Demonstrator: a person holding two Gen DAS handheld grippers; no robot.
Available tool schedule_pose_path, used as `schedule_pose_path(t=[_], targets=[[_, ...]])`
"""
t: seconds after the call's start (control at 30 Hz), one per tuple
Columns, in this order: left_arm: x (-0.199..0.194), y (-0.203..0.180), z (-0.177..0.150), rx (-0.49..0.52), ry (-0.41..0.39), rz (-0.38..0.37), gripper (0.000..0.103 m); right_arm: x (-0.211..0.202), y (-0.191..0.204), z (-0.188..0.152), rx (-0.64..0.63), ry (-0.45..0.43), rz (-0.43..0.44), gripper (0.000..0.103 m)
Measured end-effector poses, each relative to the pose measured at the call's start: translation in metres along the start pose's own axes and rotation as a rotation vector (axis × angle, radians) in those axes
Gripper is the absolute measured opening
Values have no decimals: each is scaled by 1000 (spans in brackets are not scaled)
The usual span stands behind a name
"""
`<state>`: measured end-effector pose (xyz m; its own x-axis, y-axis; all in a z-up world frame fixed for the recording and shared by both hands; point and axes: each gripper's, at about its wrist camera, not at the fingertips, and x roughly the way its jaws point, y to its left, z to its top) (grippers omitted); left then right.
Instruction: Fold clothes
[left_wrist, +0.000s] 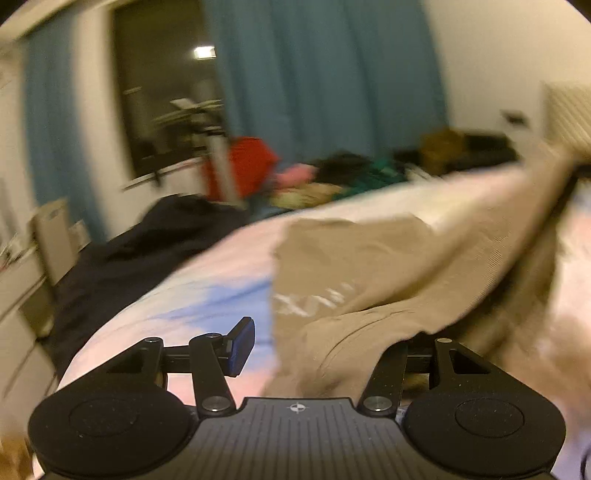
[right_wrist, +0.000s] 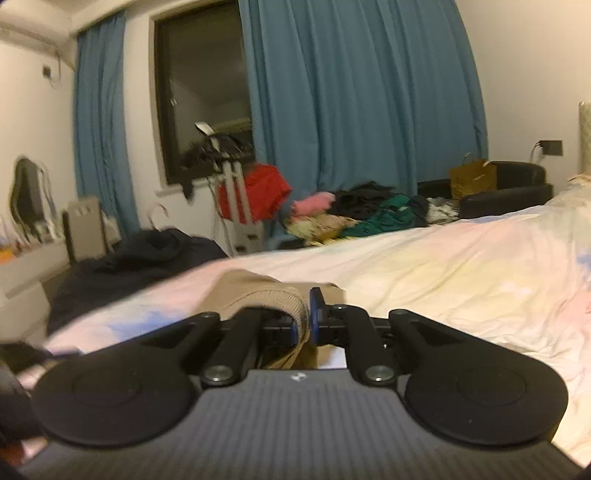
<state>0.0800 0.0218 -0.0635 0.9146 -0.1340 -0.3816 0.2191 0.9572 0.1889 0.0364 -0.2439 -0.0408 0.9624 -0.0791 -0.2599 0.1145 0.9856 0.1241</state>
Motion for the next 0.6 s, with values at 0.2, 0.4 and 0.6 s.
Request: schedule_pose_path(t=[0.2, 0.4, 0.6], targets=[[-17, 41, 10, -266, -142, 193, 55, 30, 18, -19, -159, 141, -37, 64], [-32, 45, 10, -344, -178, 242, 56, 45, 24, -48, -261, 402, -20, 86], [-67, 17, 15, -322, -249, 256, 56, 13, -7, -17, 9, 295, -166, 85]])
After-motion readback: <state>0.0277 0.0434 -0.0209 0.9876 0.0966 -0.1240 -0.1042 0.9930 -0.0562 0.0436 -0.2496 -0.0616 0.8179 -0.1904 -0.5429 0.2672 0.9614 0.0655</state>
